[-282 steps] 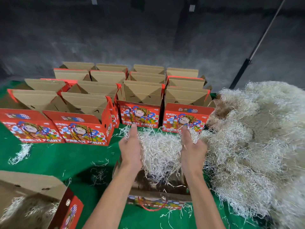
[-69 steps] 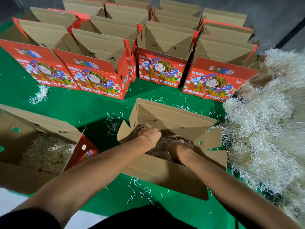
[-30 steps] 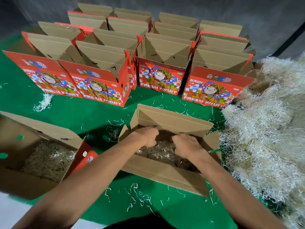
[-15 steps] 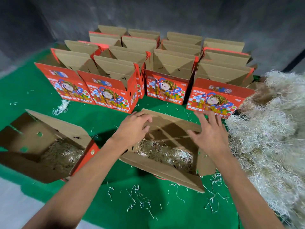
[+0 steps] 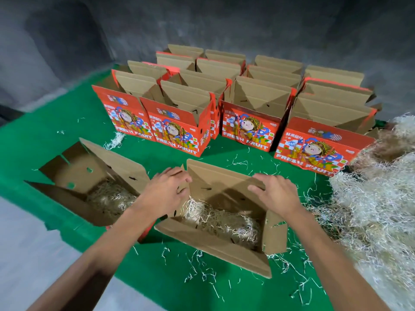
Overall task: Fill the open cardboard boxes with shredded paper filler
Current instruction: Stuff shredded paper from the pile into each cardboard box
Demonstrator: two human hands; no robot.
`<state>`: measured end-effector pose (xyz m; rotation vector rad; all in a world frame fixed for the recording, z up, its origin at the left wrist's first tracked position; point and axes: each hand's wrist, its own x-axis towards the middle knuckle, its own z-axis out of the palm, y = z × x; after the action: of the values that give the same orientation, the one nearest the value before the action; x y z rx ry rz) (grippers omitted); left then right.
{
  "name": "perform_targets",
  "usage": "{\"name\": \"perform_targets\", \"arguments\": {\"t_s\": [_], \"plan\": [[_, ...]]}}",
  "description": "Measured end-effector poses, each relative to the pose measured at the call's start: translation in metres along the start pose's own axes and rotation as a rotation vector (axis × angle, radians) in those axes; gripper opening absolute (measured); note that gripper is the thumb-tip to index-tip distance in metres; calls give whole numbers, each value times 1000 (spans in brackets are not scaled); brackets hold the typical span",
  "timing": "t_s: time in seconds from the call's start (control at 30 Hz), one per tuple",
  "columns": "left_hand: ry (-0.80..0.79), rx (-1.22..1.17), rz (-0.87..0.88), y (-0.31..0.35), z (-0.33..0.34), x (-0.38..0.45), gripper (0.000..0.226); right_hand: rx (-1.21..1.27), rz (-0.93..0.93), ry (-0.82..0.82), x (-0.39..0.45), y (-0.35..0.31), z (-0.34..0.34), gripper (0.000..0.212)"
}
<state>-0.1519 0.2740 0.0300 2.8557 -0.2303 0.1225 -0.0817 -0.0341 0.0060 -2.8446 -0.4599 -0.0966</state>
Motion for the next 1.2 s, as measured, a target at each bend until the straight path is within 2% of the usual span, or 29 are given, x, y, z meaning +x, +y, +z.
{"name": "perform_targets", "arguments": {"t_s": [0.2,0.3,0.37,0.4,0.47,0.53,0.57,0.83,1.2], "plan": [[48,82,-103,-29,-10,-25,35,-23,-28,-31,-1,-47,12,13],[94,96,-293,-44,-8,-40,57,-20,-52,-39,-6,-62,17,16],[69,19,-487,-52,-6,-46,66,-14,-67,-31,-9,-72,20,18],[16,-8,-588,-55,-6,-47,64,-17,-72,-18,-10,-78,22,19],[-87,12,-704,-61,-6,-48,46,-37,-81,26,-12,-91,27,22],[-75,49,-725,-67,-5,-47,22,-46,-89,57,-13,-106,31,23],[-52,63,-728,-70,-5,-46,19,-39,-93,64,-14,-113,33,23],[-12,156,-739,-113,-14,-25,29,-2,-56,161,5,-166,46,14],[52,184,-813,-201,-33,-2,20,54,-47,167,73,-247,73,15]]}}
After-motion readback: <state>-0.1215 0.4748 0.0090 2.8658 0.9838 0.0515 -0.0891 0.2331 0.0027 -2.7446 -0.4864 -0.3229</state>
